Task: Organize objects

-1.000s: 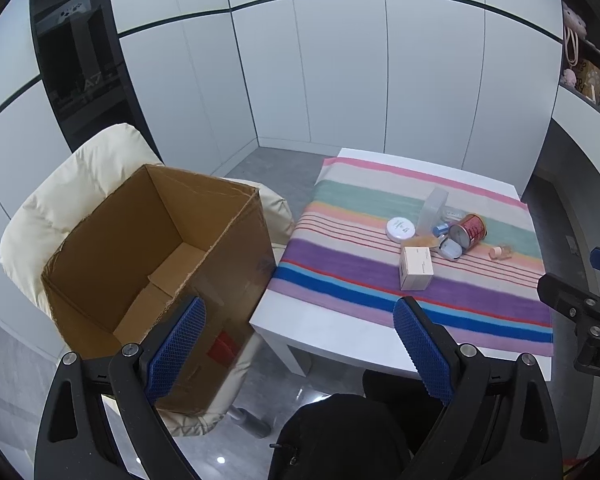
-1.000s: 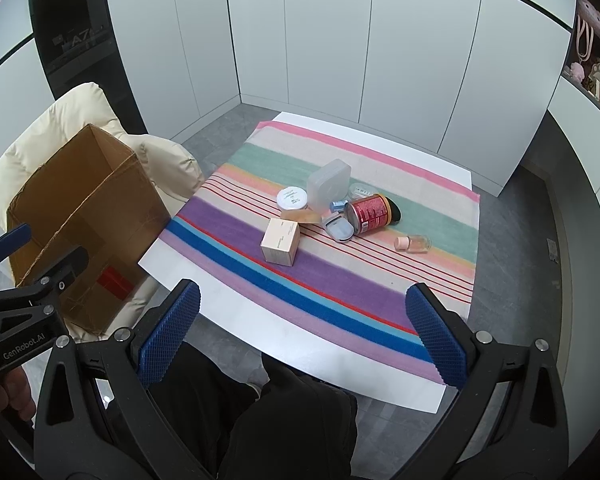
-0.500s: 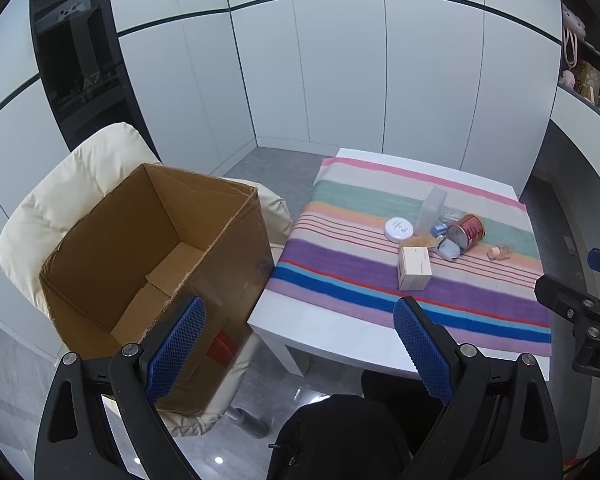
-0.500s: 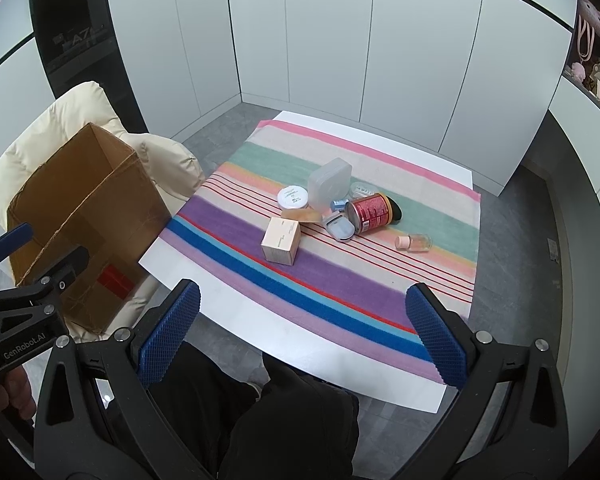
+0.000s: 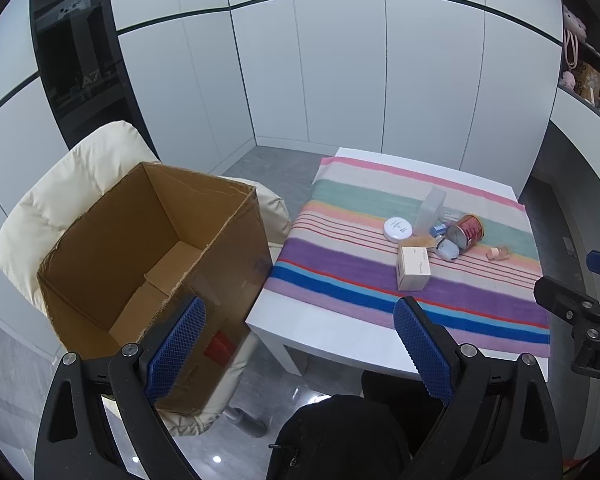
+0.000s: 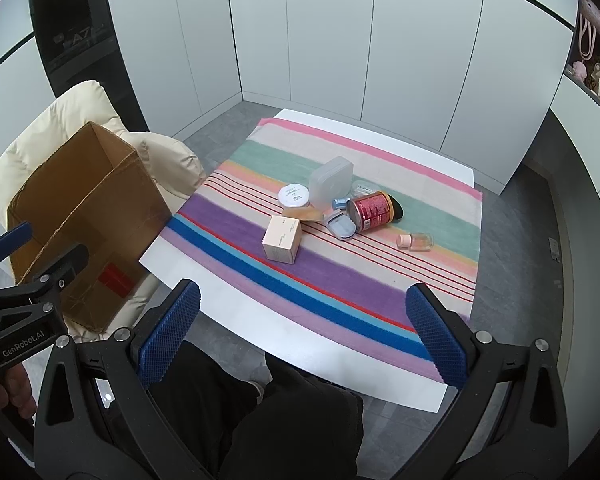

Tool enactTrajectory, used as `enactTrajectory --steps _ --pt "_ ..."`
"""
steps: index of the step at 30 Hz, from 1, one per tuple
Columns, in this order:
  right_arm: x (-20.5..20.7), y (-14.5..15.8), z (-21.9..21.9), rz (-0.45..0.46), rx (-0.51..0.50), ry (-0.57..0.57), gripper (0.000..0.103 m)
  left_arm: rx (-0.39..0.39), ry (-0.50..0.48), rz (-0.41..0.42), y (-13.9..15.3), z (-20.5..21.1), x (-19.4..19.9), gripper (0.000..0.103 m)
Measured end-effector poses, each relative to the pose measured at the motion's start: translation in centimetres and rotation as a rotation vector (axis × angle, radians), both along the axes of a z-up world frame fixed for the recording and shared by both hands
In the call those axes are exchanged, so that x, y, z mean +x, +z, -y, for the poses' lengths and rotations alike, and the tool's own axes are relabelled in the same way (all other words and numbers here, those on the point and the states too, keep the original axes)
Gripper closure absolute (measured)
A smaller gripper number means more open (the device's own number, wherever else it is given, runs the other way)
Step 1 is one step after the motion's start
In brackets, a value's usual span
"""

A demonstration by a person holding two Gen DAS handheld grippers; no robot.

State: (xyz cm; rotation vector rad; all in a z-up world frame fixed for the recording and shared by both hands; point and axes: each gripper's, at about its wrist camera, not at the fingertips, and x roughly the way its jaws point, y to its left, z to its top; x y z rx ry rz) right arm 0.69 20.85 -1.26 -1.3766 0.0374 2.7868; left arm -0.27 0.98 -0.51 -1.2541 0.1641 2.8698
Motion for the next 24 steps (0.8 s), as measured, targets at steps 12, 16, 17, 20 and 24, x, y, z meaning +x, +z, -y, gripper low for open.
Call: enactTrajectory --steps 12,16,17,20,24 --pt "0.6 -0.4 -2.4 0.006 -0.010 -0.040 0.000 0.008 -0.047 0.008 0.0 -2.6 -0.4 0.006" --pt "0.8 -0.5 -3.6 0.005 -0.021 -0.058 0.000 0.027 -0.060 0.016 0.0 -3.6 -0.6 0.004" --pt "0.9 -0.5 -3.9 0.006 -0.021 -0.060 0.000 0.027 -0.065 0.016 0.0 -3.9 -0.6 0.004" --pt "1.1 -0.5 -4.7 0.006 -0.032 -0.071 0.000 0.022 -0.077 0.018 -0.1 -4.8 -0.8 0.004" --pt "1.4 -0.5 -5.9 -0.004 -0.048 -0.095 0.000 0.024 -0.087 0.030 -0.4 -5.8 -1.1 0.003"
